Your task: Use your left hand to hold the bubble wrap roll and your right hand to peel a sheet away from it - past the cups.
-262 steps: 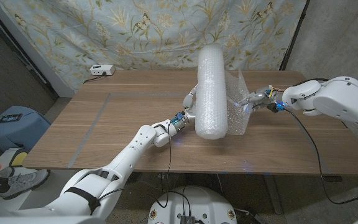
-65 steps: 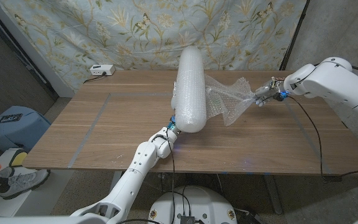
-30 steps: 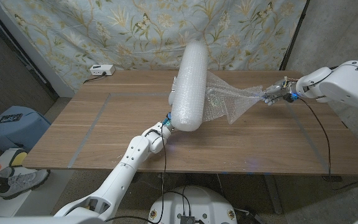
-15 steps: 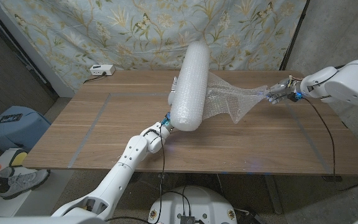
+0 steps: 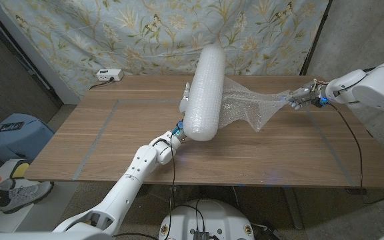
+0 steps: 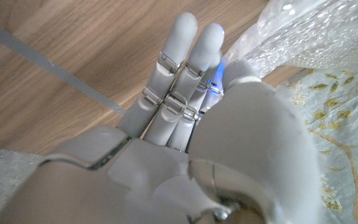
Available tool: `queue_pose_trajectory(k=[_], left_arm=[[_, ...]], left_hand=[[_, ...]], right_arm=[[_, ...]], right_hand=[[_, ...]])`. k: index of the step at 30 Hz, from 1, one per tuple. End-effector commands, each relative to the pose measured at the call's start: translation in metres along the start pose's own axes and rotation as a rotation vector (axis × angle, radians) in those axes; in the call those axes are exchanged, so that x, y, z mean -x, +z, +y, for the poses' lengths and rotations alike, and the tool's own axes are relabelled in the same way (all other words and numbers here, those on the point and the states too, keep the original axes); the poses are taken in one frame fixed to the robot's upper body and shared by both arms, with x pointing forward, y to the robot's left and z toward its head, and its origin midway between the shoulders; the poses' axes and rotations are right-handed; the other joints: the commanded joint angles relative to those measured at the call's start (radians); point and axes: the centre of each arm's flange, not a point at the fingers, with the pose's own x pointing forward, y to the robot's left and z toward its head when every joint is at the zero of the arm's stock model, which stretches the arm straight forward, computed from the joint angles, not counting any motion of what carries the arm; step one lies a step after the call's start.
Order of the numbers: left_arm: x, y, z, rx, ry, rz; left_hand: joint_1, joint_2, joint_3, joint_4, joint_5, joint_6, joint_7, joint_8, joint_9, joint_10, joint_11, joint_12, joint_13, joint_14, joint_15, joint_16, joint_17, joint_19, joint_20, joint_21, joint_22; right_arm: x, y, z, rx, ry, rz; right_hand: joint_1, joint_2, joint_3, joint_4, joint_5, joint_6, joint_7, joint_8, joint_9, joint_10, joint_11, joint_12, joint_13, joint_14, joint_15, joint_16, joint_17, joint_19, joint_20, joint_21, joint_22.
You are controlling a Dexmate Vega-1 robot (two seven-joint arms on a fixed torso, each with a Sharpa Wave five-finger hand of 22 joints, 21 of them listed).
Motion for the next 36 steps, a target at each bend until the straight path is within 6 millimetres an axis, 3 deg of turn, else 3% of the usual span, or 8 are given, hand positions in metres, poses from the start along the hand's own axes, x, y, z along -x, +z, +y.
queue_pose_trajectory(k=[1, 10, 14, 22, 36], left_arm=[[0.0, 0.002, -0.002, -0.026, -0.003, 0.028], [-0.001, 0.001, -0.004, -0.029, -0.007, 0.029], [-0.002, 0.001, -0.006, -0.026, -0.013, 0.024], [-0.003, 0.002, -0.006, -0.026, -0.017, 0.008], [-0.006, 0.01, -0.009, -0.079, -0.014, 0.033]], left_hand=[[-0.001, 0.01, 0.002, -0.002, 0.0, 0.002, -0.004, 0.008, 0.001, -0.002, 0.006, 0.004, 0.003, -0.01, 0.001, 0.007, 0.003, 0.011, -0.007, -0.001, 0.011], [0.0, 0.014, 0.001, -0.005, -0.003, -0.019, -0.012, 0.0, 0.001, -0.033, 0.012, -0.007, -0.001, -0.019, 0.001, 0.004, 0.002, 0.009, -0.007, -0.01, 0.012], [-0.003, 0.015, -0.007, -0.011, -0.007, -0.114, -0.008, -0.014, -0.001, -0.12, 0.04, -0.033, -0.028, -0.092, 0.002, -0.014, -0.007, -0.006, -0.007, -0.046, 0.008], [-0.012, 0.022, -0.016, -0.012, -0.005, -0.15, 0.005, -0.006, -0.005, -0.182, 0.048, -0.039, -0.081, -0.184, 0.001, -0.018, -0.017, -0.04, -0.005, -0.11, 0.001], [-0.014, 0.029, -0.017, -0.012, -0.005, -0.142, 0.011, 0.002, -0.006, -0.19, 0.046, -0.032, -0.11, -0.221, 0.001, -0.017, -0.019, -0.062, -0.005, -0.147, 0.0]], right_arm=[[0.005, -0.005, -0.008, -0.018, -0.025, -0.006], [0.008, -0.009, -0.013, -0.027, -0.036, -0.003], [0.01, -0.008, -0.015, -0.026, -0.041, -0.007], [0.01, -0.006, -0.018, -0.023, -0.048, -0.01], [0.012, -0.004, -0.024, -0.038, -0.071, -0.033]], right_hand=[[0.014, 0.022, 0.004, -0.002, 0.004, 0.004, 0.008, -0.001, 0.004, 0.0, 0.003, -0.004, 0.003, 0.005, 0.0, 0.001, 0.004, -0.003, 0.001, 0.007, -0.001], [0.015, 0.023, 0.004, -0.003, 0.004, 0.004, 0.008, -0.002, 0.006, -0.001, 0.004, -0.005, 0.004, 0.005, 0.0, 0.0, 0.005, -0.006, 0.001, 0.011, -0.002], [0.015, 0.023, 0.004, -0.002, 0.004, 0.003, 0.009, -0.003, 0.006, -0.002, 0.005, -0.006, 0.004, 0.004, 0.0, -0.002, 0.003, -0.007, 0.001, 0.013, -0.002], [0.017, 0.023, 0.004, -0.003, 0.004, 0.004, 0.007, -0.003, 0.008, 0.002, 0.003, -0.007, 0.002, 0.006, 0.0, -0.001, 0.005, -0.01, 0.001, 0.017, -0.002], [0.015, 0.024, 0.003, -0.001, 0.004, 0.006, 0.008, -0.005, 0.009, 0.001, 0.002, -0.007, 0.008, 0.003, 0.001, -0.003, 0.007, -0.015, 0.001, 0.024, -0.002]])
